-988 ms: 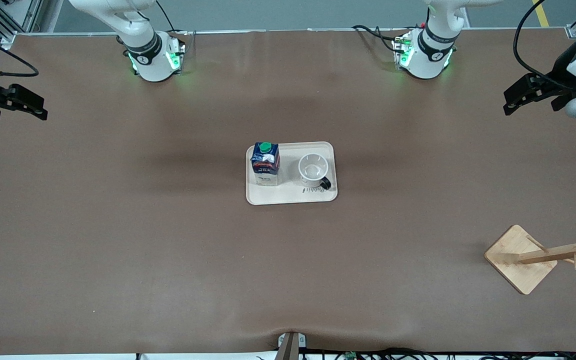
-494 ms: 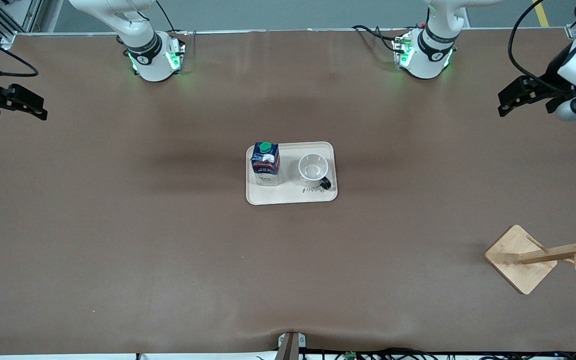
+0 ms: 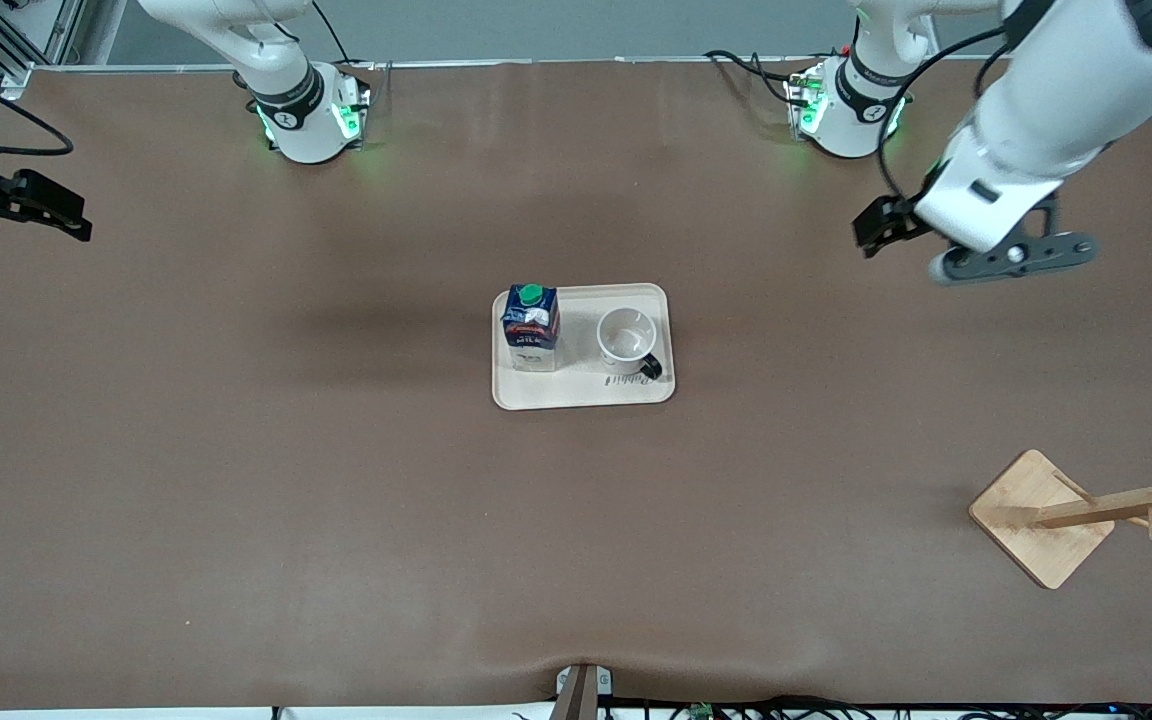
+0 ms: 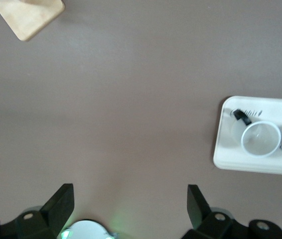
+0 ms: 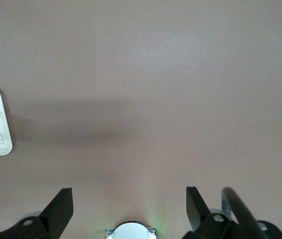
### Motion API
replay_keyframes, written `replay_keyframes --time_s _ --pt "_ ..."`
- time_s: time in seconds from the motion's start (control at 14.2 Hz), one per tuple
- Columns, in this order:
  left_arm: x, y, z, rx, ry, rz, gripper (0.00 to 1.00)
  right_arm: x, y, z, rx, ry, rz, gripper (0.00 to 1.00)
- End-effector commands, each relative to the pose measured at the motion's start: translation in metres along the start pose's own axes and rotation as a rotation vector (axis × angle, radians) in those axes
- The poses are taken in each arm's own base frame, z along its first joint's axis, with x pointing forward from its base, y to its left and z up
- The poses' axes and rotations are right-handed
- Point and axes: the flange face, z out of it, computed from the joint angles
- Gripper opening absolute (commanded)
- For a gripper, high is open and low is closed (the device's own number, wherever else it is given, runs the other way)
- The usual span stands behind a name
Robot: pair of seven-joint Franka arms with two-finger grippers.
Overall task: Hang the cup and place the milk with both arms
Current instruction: 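Move the left gripper toward the white mug on the tray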
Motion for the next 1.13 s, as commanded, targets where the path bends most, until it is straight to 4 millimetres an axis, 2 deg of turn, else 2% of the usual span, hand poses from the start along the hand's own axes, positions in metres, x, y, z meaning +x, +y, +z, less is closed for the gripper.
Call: replay_keyframes --time_s 0.0,0.28,0.42,0.78,0.92,1.06 --pt "-0.019 0.04 0.045 -0.01 0.018 -0.101 1.0 0.001 -0.001 -0.002 0.02 -0.001 -0.013 1.0" --pt "-0.037 0.077 0.109 -0.03 0.04 -0.175 1.0 0.001 -0.002 0.0 0.02 -0.009 -0.011 1.0" --pt "-0.053 0.102 0.147 -0.048 0.043 -0.194 1.0 0.004 -0.001 0.002 0.02 -0.012 -0.008 1.0" --pt "-0.078 0.166 0.22 -0.133 0.036 -0.285 1.0 0.014 -0.002 0.008 0.019 -0.017 -0.01 1.0" --pt "-0.077 0.181 0.253 -0.127 0.047 -0.336 0.99 0.014 -0.003 0.011 0.017 -0.026 -0.01 1.0" --pt "-0.082 0.2 0.286 -0.137 0.059 -0.369 0.93 0.022 -0.002 0.022 0.007 -0.049 -0.006 1.0"
